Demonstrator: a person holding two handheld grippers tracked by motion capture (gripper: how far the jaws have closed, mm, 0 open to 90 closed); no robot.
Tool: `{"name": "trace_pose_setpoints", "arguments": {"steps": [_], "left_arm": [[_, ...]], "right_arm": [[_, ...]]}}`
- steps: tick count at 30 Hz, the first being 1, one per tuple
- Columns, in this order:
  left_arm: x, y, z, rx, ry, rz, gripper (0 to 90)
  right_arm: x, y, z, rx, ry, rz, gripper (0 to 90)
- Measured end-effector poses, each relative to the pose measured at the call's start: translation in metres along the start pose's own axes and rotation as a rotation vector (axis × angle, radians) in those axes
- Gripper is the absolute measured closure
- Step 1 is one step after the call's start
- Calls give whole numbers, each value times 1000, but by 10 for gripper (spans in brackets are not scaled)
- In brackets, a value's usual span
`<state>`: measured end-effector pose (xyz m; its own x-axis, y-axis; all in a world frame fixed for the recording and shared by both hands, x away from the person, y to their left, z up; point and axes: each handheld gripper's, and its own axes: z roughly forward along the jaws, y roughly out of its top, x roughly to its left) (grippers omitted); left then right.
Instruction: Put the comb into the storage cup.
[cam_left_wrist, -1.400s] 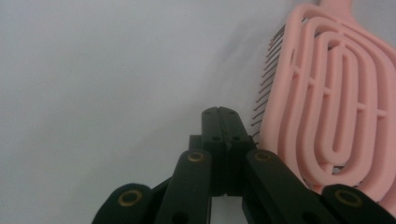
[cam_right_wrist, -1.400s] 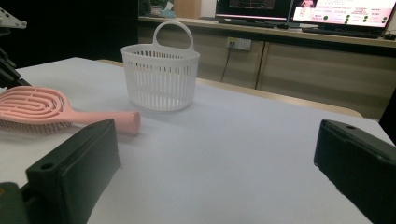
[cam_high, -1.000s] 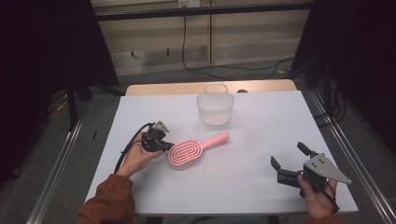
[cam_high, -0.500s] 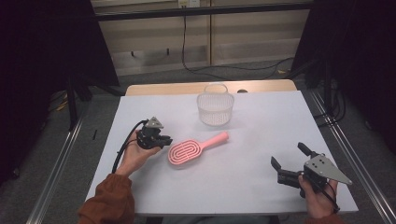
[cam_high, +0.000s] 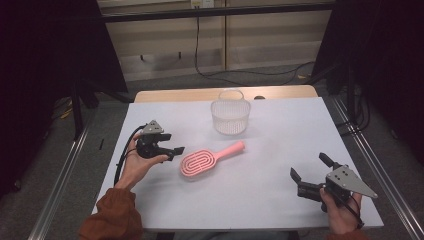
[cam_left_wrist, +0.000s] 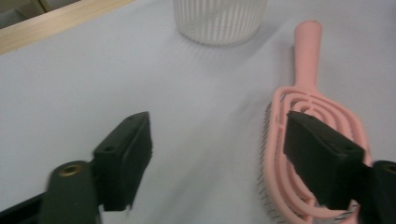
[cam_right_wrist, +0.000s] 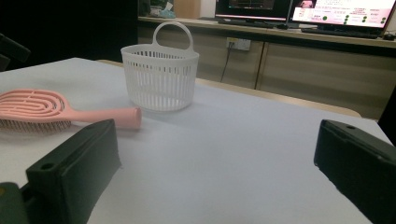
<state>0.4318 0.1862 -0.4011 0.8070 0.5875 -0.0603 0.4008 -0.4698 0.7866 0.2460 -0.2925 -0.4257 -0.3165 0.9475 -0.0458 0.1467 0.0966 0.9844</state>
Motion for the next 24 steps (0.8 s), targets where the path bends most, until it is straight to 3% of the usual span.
{"name": "trace_pose_setpoints", "arguments": {"steps": [7,9,14,17,22,24], "left_arm": [[0,1,-10,-31,2,-31,70],[0,1,-12,-42,-25,-17,40],[-5,2,-10,-20,-32,-44,38],[-12,5,-8,5,-17,-16,39],[-18,7,-5,12,-67,-43,47],[-19,9,-5,48,-82,-27,48]], "right_arm": [[0,0,0,-1,1,1,0],[0,0,0,-2,-2,0,0],[0,0,0,-1,-2,2,0],[0,0,-1,-1,0,2,0],[1,0,0,0,4,1,0],[0,0,0,0,2,1,0]]}}
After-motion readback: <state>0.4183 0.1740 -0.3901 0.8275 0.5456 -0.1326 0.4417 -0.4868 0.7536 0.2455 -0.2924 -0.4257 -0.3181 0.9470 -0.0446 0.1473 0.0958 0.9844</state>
